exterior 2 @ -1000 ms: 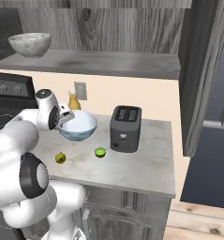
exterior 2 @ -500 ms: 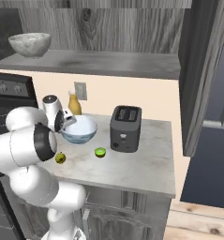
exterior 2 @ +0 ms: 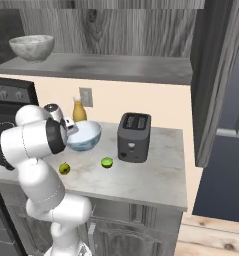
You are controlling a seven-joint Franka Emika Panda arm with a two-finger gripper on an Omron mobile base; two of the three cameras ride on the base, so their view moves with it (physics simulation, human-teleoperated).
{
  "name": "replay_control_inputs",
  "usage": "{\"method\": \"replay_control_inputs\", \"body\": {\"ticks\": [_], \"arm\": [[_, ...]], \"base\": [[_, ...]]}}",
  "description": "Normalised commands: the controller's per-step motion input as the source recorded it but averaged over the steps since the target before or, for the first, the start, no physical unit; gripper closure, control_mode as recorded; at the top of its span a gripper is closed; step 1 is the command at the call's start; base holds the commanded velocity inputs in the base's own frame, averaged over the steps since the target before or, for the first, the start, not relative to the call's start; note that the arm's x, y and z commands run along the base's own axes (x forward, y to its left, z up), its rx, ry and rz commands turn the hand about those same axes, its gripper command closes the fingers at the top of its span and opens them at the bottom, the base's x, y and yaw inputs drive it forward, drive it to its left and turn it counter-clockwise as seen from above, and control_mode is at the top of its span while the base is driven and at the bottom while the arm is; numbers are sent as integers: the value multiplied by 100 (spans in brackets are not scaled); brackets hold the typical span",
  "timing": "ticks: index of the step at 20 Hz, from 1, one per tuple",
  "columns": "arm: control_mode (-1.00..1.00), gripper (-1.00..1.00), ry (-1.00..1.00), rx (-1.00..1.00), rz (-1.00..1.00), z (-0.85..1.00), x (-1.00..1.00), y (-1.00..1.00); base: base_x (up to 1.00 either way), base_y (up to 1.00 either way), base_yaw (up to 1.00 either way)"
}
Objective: Pick both bowls and place them on the counter. Then place the pear in one bowl and place the kiwi in the other bowl.
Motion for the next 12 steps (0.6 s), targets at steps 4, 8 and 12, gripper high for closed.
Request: {"method": "replay_control_inputs", "body": {"ticks": [4, 8, 12], "arm": [[-100, -100, 0, 2, 0, -1, -1, -3], [-100, -100, 0, 5, -6, 1, -5, -13], [-100, -100, 0, 6, -11, 14, -21, -11]], "base": [[0, 0, 0], [0, 0, 0], [0, 0, 0]]}}
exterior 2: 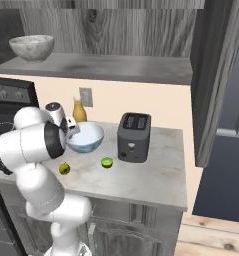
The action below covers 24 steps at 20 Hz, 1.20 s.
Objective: Pick both bowls and place them on the counter. Then place the pear in one bowl and place the kiwi in the other bowl.
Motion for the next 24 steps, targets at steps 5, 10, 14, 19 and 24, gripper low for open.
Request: {"method": "replay_control_inputs", "body": {"ticks": [5, 10, 14, 19, 24], "arm": [[-100, -100, -7, 9, -16, 51, -40, 0], [-100, -100, -10, 20, -14, 74, -64, 0], [-100, -100, -8, 26, -15, 82, -79, 0], [-100, -100, -2, 27, -17, 91, -79, 0], [-100, -100, 0, 27, -16, 100, -57, 0]], "base": [[0, 0, 0], [0, 0, 0], [0, 0, 0], [0, 0, 0], [0, 0, 0]]}}
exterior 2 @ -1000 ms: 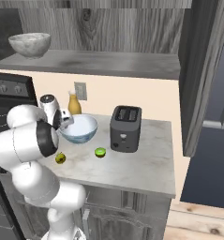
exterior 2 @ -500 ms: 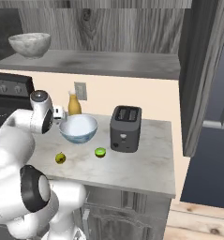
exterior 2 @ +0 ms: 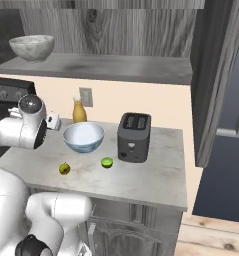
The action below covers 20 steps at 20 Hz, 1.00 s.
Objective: Pick both bowls and place them on the counter. Then place the pear in one bowl and place the kiwi in the other bowl.
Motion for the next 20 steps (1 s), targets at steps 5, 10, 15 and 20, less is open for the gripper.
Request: {"method": "replay_control_inputs", "body": {"ticks": [5, 10, 15, 20], "arm": [[-100, -100, 5, 26, -17, 100, -37, 0], [-100, -100, 13, 16, -20, 81, -6, -6], [-100, -100, 20, 13, -16, 70, 0, -2], [-100, -100, 17, 13, -9, 66, 0, -2]], "base": [[0, 0, 0], [0, 0, 0], [0, 0, 0], [0, 0, 0]]}}
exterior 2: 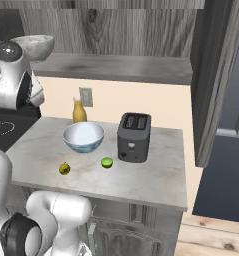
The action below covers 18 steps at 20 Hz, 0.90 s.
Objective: Pick both bowls and place them on the counter. Then place the pear in one bowl and place the kiwi in the other bowl.
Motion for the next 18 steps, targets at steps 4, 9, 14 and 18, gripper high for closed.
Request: {"method": "replay_control_inputs", "body": {"ticks": [4, 9, 14, 18], "arm": [[-100, -100, 12, 12, -1, 58, 8, -3], [-100, -100, 10, 12, 0, 47, 30, 0], [-100, -100, 7, 10, 0, 21, 36, 1], [-100, -100, 1, 0, -2, 0, 28, 13]], "base": [[0, 0, 0], [0, 0, 0], [0, 0, 0], [0, 0, 0]]}}
